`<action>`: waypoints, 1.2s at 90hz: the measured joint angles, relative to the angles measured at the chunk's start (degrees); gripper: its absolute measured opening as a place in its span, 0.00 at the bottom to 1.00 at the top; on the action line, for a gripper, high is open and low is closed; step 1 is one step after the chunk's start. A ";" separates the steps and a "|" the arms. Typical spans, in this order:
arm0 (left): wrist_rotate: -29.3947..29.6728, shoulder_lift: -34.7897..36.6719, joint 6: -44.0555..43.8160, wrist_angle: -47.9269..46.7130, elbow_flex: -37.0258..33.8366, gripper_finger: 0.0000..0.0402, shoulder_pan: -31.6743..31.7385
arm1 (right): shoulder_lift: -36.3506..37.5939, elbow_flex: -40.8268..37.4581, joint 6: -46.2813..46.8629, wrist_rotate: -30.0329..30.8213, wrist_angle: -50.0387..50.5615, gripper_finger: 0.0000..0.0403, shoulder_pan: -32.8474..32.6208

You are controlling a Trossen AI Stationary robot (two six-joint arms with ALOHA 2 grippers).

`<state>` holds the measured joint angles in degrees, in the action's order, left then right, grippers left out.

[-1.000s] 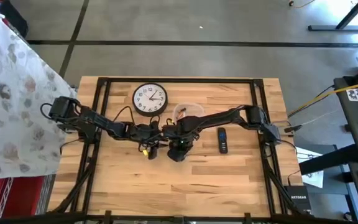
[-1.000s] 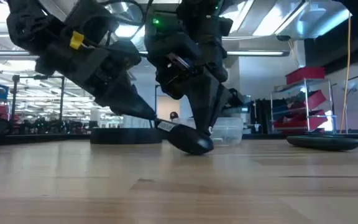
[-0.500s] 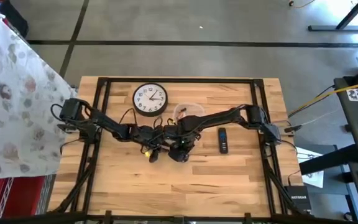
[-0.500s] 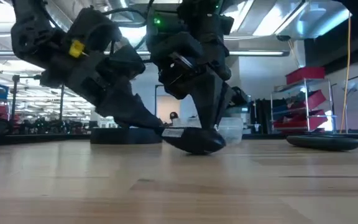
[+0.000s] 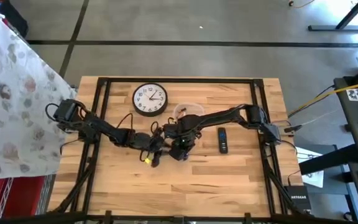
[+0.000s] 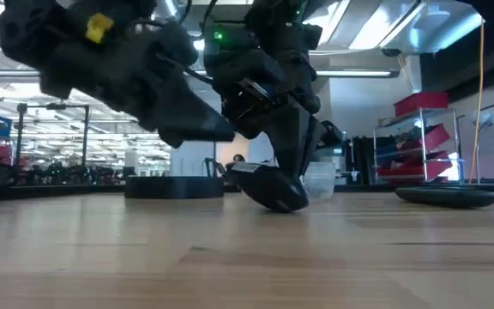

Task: Insert battery
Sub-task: Insert the silver battery into the computer mouse

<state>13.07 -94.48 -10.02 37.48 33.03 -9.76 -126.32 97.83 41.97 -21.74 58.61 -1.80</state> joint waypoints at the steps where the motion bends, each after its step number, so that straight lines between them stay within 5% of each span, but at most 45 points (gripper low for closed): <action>1: 0.11 -0.01 0.11 -0.67 0.18 0.23 0.39 | 0.00 -0.05 -0.02 -0.14 0.02 0.00 0.00; 42: -9.48 -0.35 3.04 -10.67 1.93 0.05 7.03 | 0.00 -0.04 -4.77 0.04 2.70 0.00 -0.93; 108: -10.80 1.33 4.44 -11.72 1.79 0.04 -8.48 | -0.04 -0.02 -14.01 0.30 -0.44 0.00 -6.49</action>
<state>2.27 -93.15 -5.58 25.76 34.83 -18.24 -126.37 97.82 27.96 -21.44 58.17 -8.29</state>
